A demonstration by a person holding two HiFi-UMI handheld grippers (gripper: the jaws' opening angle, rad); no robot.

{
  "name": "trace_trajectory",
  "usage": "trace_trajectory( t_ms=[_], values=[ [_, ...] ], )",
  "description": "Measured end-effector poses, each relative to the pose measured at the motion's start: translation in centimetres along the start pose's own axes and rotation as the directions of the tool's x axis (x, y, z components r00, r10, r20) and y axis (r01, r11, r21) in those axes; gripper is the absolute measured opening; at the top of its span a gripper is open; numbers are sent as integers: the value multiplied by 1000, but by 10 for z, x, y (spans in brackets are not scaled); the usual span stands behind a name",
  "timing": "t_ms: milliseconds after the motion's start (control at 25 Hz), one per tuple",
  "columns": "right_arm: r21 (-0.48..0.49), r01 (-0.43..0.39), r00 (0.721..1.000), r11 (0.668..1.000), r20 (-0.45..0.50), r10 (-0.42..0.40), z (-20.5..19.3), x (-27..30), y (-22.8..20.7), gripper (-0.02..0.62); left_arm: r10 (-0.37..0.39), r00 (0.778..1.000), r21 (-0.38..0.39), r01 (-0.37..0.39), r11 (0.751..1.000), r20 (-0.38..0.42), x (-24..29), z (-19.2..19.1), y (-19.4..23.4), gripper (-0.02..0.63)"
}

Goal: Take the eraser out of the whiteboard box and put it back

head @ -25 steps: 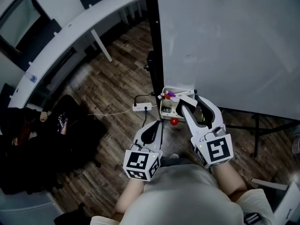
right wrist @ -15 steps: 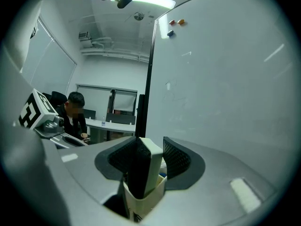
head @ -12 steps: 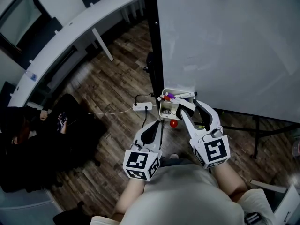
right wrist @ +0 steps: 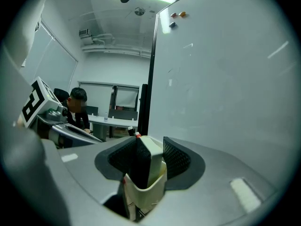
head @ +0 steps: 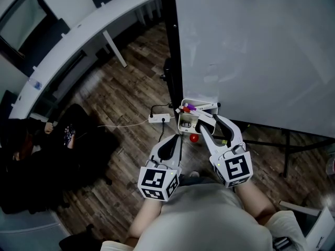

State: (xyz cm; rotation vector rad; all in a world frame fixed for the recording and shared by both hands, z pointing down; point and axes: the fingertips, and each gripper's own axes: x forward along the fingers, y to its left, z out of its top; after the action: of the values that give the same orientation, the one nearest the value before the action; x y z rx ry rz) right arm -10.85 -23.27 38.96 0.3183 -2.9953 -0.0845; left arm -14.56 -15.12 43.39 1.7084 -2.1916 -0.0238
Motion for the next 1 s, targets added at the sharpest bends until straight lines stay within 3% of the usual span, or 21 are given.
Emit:
trace_trajectory(
  t_ms=[1000],
  values=[
    [31,18,999,999,-43,-17,-23,1,1,194,-6,1000,-4,6,1000,8,-6,-1,-3,0]
  ],
)
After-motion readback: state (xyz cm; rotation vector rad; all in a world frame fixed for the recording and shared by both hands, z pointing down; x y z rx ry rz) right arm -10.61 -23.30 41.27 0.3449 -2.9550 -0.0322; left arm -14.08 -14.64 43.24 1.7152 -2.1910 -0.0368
